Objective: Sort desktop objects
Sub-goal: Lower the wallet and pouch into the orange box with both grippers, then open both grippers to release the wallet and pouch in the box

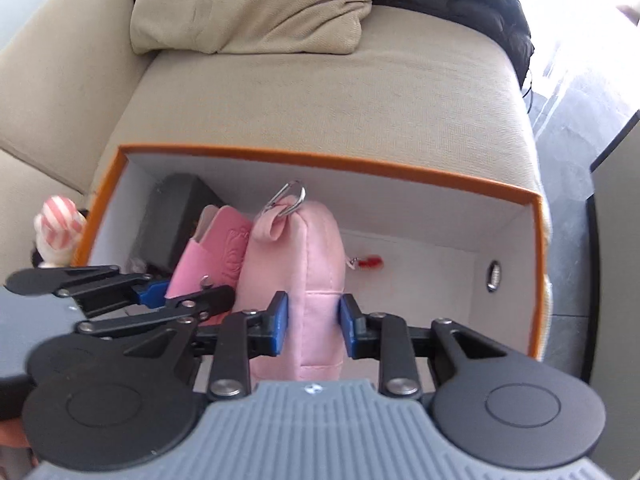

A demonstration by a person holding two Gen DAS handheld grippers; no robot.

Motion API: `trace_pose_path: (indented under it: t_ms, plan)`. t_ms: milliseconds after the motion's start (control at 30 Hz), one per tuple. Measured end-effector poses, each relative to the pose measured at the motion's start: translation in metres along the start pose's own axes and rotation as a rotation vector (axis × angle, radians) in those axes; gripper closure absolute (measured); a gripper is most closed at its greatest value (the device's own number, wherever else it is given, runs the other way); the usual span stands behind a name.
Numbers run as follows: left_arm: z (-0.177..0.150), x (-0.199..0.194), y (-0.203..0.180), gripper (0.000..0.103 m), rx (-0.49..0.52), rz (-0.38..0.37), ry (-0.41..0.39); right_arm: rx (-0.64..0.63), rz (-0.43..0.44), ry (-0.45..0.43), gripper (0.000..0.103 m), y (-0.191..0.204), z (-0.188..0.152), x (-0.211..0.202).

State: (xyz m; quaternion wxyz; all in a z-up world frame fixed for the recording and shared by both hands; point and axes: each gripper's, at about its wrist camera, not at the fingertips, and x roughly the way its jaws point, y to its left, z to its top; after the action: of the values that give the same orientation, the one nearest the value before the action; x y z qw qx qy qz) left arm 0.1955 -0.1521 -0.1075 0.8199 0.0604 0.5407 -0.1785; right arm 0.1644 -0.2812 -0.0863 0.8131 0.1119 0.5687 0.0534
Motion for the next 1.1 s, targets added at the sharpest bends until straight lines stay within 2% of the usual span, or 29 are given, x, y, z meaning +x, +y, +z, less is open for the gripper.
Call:
trace_pose_path:
  t_ms: [233, 333, 400, 700, 867, 933, 1100]
  plan:
    - [-0.002, 0.005, 0.006, 0.080, -0.003, -0.021, -0.045, 0.169, 0.241, 0.029, 0.074, -0.014, 0.016, 0.014]
    - [-0.002, 0.002, 0.006, 0.079, 0.006, -0.027, -0.040, 0.152, 0.215, 0.022, 0.074, -0.013, 0.017, 0.017]
    - [-0.004, -0.002, 0.009, 0.074, 0.005, -0.054, -0.035, 0.158, 0.208, 0.025, 0.074, -0.015, 0.017, 0.017]
    - [-0.020, -0.041, 0.025, 0.071, 0.035, -0.113, -0.062, 0.174, 0.256, 0.009, 0.073, -0.021, 0.014, 0.021]
    - [-0.030, -0.039, 0.029, 0.071, 0.045, -0.139, -0.009, 0.149, 0.257, -0.007, 0.073, -0.014, 0.016, 0.027]
    - [-0.033, -0.033, 0.028, 0.081, 0.055, -0.127, 0.005, 0.143, 0.262, -0.010, 0.079, -0.012, 0.018, 0.029]
    - [-0.032, -0.034, 0.030, 0.094, 0.066, -0.134, -0.046, 0.080, 0.245, -0.048, 0.085, -0.002, 0.021, 0.021]
